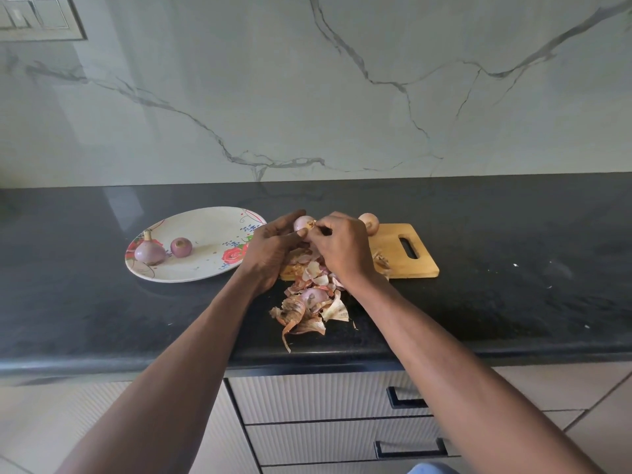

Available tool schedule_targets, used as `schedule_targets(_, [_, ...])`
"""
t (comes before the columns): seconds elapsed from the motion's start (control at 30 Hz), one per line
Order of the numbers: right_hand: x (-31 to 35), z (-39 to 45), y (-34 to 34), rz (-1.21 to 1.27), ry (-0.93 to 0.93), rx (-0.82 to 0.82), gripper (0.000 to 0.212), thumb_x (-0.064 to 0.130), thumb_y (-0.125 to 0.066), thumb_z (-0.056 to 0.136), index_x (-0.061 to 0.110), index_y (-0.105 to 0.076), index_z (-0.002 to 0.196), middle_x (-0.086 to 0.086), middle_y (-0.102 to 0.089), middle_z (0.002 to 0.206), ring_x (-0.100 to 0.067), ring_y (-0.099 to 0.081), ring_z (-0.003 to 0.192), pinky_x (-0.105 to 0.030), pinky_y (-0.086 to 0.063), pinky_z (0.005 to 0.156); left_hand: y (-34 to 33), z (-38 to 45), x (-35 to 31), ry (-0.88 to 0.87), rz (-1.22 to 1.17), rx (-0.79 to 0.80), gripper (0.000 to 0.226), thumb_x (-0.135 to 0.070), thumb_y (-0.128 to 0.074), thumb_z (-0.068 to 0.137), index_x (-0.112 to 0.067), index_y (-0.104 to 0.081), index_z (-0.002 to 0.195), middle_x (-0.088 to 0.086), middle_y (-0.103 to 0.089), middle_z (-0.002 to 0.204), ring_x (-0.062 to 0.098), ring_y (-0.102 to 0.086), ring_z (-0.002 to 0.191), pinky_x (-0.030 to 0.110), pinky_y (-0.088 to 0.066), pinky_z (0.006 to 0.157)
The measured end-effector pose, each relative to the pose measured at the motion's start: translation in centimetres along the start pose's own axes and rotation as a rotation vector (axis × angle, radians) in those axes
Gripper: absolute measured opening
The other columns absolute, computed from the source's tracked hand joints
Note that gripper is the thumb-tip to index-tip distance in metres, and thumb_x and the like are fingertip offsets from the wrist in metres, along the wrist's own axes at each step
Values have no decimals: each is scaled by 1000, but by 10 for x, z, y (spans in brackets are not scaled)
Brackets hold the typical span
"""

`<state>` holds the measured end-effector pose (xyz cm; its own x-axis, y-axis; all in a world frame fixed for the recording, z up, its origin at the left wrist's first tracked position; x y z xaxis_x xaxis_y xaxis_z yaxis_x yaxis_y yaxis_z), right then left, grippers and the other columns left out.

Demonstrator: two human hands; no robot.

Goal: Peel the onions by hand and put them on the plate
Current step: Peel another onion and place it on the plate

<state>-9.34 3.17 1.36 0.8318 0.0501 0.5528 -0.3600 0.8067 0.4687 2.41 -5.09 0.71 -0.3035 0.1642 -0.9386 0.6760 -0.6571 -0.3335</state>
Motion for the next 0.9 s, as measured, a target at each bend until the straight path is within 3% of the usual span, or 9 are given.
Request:
schedule_targets(0.23, [3, -1, 1, -107, 76, 13, 18, 8, -72, 84, -2, -63, 73, -14, -60, 74, -21, -47, 59, -31, -32, 49, -2, -1, -1, -13, 24, -7, 44, 9, -60, 90, 0, -60, 134, 18, -74, 110, 29, -74, 92, 39, -62, 85])
schedule_targets(0.33, [-2, 0, -1, -35, -33, 1, 15, 10, -72, 84, 0, -65, 74, -9, -64, 75, -22, -56, 64, -41, -47, 52, 0, -1, 0, -5, 11, 5, 44, 1, -65, 88, -2, -60, 132, 20, -72, 115, 32, -73, 96, 40, -62, 83])
schedule_targets(0.43, [-2, 3, 3, 92, -153, -1, 8, 12, -71, 87, 5, -73, 84, -3, -69, 79, -17, -63, 70, -34, -54, 62, -1, -2, -1, -3, -27, -5, 46, -7, -69, 82, -3, -62, 128, 22, -72, 111, 29, -74, 86, 36, -63, 72])
schedule_targets(0.57, [2, 7, 8, 237, -277, 30, 13, 17, -68, 90, 6, -75, 86, 2, -68, 75, -7, -61, 66, -20, -49, 59, 0, 3, 0, 1, -46, -28, 32, 0, -59, 95, -4, -62, 127, 23, -72, 110, 27, -75, 85, 36, -63, 73])
schedule_targets(0.77, [-2, 10, 5, 275, -358, 45, 16, 15, -63, 91, 7, -75, 83, 6, -67, 72, -2, -59, 65, -9, -40, 54, 0, 5, 1, -5, -37, -22, 33, 5, -60, 93, -5, -63, 124, 23, -70, 117, 30, -74, 91, 38, -63, 78])
schedule_targets(0.9, [2, 8, 3, 290, -293, 7, 19, 19, -66, 91, 7, -73, 78, 4, -68, 68, -5, -60, 58, -18, -45, 50, 0, 3, 0, -14, -57, -35, 41, 4, -68, 81, -6, -65, 120, 23, -71, 114, 32, -73, 91, 43, -62, 84])
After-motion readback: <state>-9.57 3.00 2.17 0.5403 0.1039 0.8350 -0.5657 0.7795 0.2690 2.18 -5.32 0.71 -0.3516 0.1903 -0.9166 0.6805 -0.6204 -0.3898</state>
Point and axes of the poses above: each hand's wrist, its own z-axis towards the middle knuckle, its own y-axis out of the back of the hand, x = y × z, the point moved 1 cm from there along z, towards the middle knuckle
